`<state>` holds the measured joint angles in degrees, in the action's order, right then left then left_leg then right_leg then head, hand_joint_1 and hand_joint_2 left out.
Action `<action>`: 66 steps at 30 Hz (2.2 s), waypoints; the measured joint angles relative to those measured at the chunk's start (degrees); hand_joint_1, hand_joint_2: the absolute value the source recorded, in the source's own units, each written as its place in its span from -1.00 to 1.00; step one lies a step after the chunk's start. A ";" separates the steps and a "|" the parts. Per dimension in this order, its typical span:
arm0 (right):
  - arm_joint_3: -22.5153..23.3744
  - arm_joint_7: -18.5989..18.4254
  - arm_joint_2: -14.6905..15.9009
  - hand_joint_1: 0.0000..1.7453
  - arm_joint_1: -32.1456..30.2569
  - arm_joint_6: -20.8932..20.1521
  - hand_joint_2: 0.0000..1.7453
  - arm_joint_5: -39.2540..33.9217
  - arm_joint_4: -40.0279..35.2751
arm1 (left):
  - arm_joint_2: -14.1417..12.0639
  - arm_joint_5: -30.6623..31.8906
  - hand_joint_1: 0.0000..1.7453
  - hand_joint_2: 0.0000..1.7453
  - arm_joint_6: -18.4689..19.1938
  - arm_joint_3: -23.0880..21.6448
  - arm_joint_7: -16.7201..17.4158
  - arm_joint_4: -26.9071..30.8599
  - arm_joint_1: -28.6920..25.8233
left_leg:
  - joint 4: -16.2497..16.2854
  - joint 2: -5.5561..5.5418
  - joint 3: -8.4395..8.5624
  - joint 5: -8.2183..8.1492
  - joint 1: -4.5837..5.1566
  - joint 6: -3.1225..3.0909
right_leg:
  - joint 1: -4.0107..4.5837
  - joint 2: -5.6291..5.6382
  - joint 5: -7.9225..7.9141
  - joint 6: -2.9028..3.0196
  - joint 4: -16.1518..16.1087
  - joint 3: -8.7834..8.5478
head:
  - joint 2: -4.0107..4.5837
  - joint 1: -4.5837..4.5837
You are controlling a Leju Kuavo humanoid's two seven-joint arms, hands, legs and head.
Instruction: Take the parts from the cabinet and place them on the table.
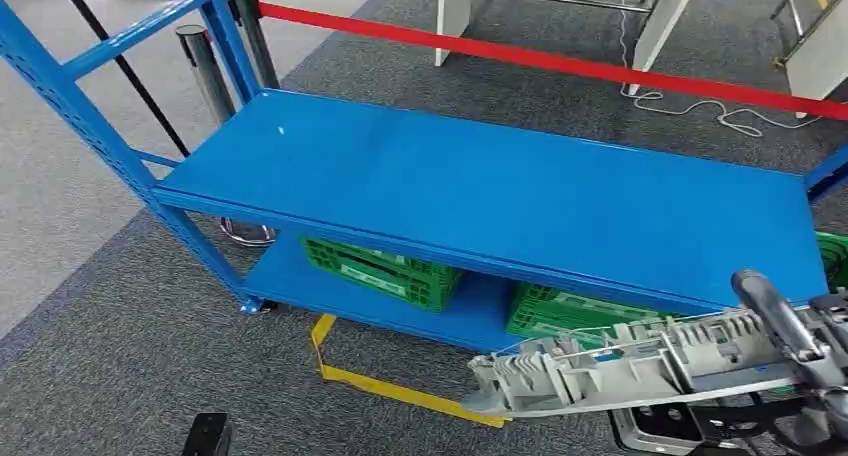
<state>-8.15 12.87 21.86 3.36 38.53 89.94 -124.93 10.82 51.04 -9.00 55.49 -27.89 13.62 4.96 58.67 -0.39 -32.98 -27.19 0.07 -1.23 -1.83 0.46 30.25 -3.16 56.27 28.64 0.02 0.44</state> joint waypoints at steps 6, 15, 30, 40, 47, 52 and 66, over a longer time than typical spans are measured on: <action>-0.04 -0.31 0.30 1.00 0.21 0.00 1.00 0.00 -0.42 | 0.15 1.03 -1.00 1.00 -0.81 0.00 -0.92 0.00 -0.04 | 0.00 0.00 0.00 0.00 0.00 0.00 | 0.00 0.00 0.00 0.00 0.00 0.00 | 0.00 0.02; -0.55 -2.16 0.89 1.00 0.35 0.00 1.00 0.00 -0.57 | 0.37 1.11 -1.00 1.00 -2.66 0.00 1.66 0.00 -0.01 | 0.00 0.00 0.00 0.00 0.00 0.00 | 0.00 0.00 0.00 0.00 0.00 0.00 | 0.00 0.02; -3.02 -3.17 1.14 1.00 1.03 0.00 1.00 0.02 -0.33 | 0.26 1.88 -1.00 1.00 -1.97 0.00 3.72 -0.13 -0.30 | 0.26 -0.01 -0.04 -0.21 0.74 -0.36 | -0.64 0.00 -0.09 -0.53 -0.14 0.00 | 0.00 0.04; -3.54 -3.28 1.60 1.00 0.83 0.00 1.00 0.02 0.02 | 0.37 1.86 -1.00 1.00 -1.57 0.00 4.44 -0.35 -0.44 | -0.62 0.36 -0.03 0.64 1.00 -2.26 | 0.04 -0.24 8.06 -0.22 18.95 10.15 | 0.00 -0.13; -4.74 -5.90 2.54 1.00 1.47 0.00 1.00 0.02 0.68 | 1.05 1.62 -1.00 1.00 -1.20 0.04 4.70 -0.46 -0.41 | 0.21 0.22 -0.87 1.01 1.37 -0.96 | 1.04 -0.36 -1.07 1.45 1.92 2.46 | 0.00 -0.07; -5.55 -7.72 3.08 1.00 1.55 -0.02 1.00 0.00 1.53 | 0.94 0.83 -1.00 1.00 -1.22 0.37 5.44 -0.48 -0.40 | 6.42 0.12 -3.34 -5.14 0.83 1.24 | 0.30 -0.74 -2.80 3.19 1.20 3.90 | 0.00 0.57; -7.13 -4.98 3.47 1.00 1.39 0.00 1.00 -6.42 2.84 | 0.98 0.26 -1.00 1.00 -0.96 1.18 5.29 -0.48 0.19 | -2.07 0.27 4.52 -2.09 -0.32 -0.63 | -0.39 -0.69 -4.64 -0.36 2.70 9.51 | 0.00 0.53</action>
<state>-15.28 7.89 25.33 4.75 38.53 83.52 -122.09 11.80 51.30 -9.97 56.67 -22.60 13.14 5.15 56.60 -0.12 -28.46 -29.28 -0.24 -1.86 -2.21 -0.23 25.61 -3.53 58.97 38.15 0.02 0.97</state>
